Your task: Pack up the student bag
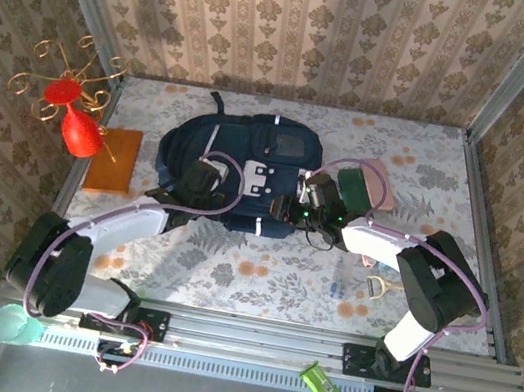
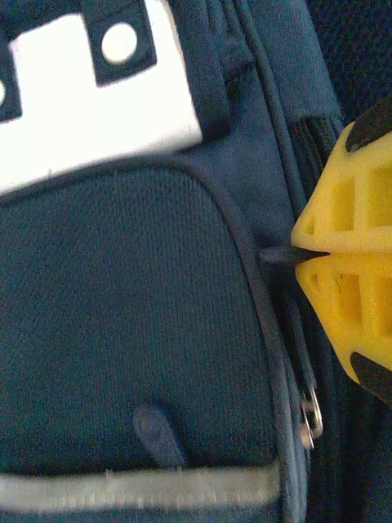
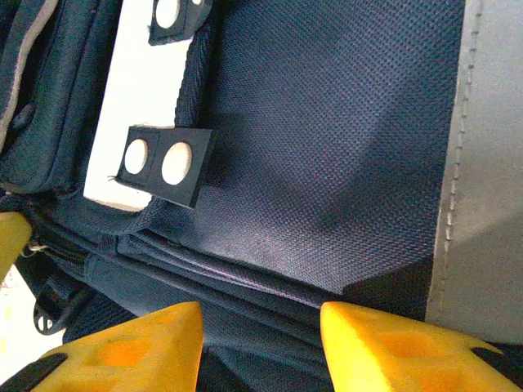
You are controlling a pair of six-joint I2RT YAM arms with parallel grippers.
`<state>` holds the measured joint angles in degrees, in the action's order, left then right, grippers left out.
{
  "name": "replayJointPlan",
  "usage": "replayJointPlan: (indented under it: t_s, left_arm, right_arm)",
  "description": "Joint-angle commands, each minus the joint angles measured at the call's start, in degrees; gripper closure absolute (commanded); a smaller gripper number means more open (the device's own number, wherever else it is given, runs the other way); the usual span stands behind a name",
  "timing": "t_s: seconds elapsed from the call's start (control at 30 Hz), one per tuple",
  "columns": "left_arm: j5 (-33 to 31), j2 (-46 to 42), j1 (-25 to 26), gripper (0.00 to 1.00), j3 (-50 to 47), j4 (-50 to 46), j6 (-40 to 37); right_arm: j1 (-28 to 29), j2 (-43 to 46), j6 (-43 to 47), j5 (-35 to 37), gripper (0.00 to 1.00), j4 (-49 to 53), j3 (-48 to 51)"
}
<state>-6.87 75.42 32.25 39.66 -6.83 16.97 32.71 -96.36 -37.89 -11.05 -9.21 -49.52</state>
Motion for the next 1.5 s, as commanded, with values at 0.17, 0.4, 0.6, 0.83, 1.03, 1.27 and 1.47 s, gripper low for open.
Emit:
replayJointPlan:
  t_s: [0.17, 0.4, 0.6, 0.83, 1.03, 1.27, 1.47]
  left_arm:
    - [3.03, -7.20, -2.12, 1.00, -2.97, 1.73, 5.83]
    - [6.90, -10.58, 0.41, 1.00, -2.37, 5.68, 9.70]
    - [7.22, -10.73, 2.10, 1.00, -0.78, 5.32, 8.80]
    - [9.49, -11.02, 2.91, 1.00, 0.77, 3.55, 6.85]
    - [10.94, -11.00, 2.99, 1.00, 1.68, 2.75, 5.97]
    - [11.19, -10.78, 2.99, 1.00, 1.92, 2.70, 5.45]
    - [8.32, -11.41, 2.49, 1.00, 1.11, 1.55, 4.05]
  right_arm:
    - [-3.18, -1.09, 6.09, 4.37, 0.51, 11.56, -2.35]
    - [0.41, 6.95, 14.02, 3.43, 0.50, 14.93, -4.62]
    - [8.82, 7.94, 24.70, 8.42, 0.46, 14.70, -4.93]
    - [14.12, 5.39, 42.97, 11.22, 0.44, 8.17, -5.35]
    - [14.46, 1.16, 50.88, 13.08, 0.44, 5.01, -7.44]
    - [14.42, -2.81, 52.77, 13.90, 0.46, 3.91, -10.16]
    - [14.17, -3.26, 52.02, 17.96, 0.72, 1.93, -8.05]
